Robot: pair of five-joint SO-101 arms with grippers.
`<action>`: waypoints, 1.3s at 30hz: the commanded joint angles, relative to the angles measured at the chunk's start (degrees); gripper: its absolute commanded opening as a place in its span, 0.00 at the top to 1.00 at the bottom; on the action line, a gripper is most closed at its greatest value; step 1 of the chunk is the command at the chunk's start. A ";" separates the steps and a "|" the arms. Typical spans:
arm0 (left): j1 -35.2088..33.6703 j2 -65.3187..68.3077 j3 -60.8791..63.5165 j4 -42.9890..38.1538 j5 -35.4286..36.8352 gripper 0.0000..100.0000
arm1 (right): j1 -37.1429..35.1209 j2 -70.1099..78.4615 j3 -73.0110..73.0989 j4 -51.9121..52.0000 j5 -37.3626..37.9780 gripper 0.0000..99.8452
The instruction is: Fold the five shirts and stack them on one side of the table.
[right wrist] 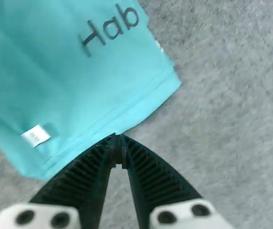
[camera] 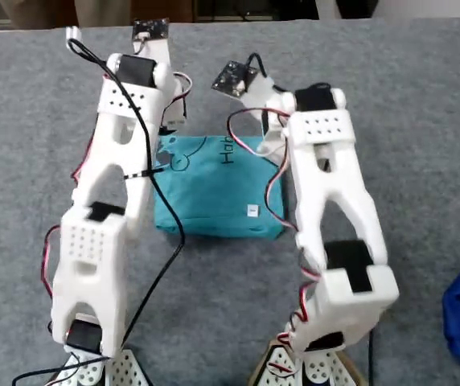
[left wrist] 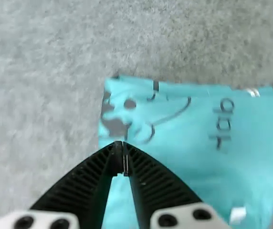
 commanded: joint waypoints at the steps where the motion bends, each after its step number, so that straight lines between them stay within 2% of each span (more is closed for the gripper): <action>1: 2.73 -15.25 17.58 0.53 -0.44 0.98 | -1.01 6.37 -9.98 0.79 -0.09 0.99; 3: 4.40 -19.91 26.29 -0.79 -0.44 0.98 | -0.92 11.38 -15.52 1.93 -0.09 0.99; 7: 6.59 -25.27 41.49 -9.67 -0.18 0.98 | -0.84 20.88 -26.68 4.57 -0.09 0.99; 13: 7.38 -25.63 58.90 -23.03 -0.26 0.98 | -0.13 34.42 -41.45 8.35 -0.09 0.99; 15: 7.65 -25.54 62.33 -25.32 -0.18 0.98 | 0.57 38.55 -46.20 9.49 -0.09 0.99; 27: 7.74 -25.27 65.76 -28.48 -2.02 0.98 | 2.42 56.57 -73.80 18.02 -0.09 0.99; 34: 7.74 -25.80 67.08 -28.66 -1.85 0.98 | 2.15 58.95 -82.86 22.51 0.26 0.99; 39: 7.74 -25.80 60.75 -27.25 -1.67 0.98 | 1.54 58.86 -87.43 25.23 1.58 0.99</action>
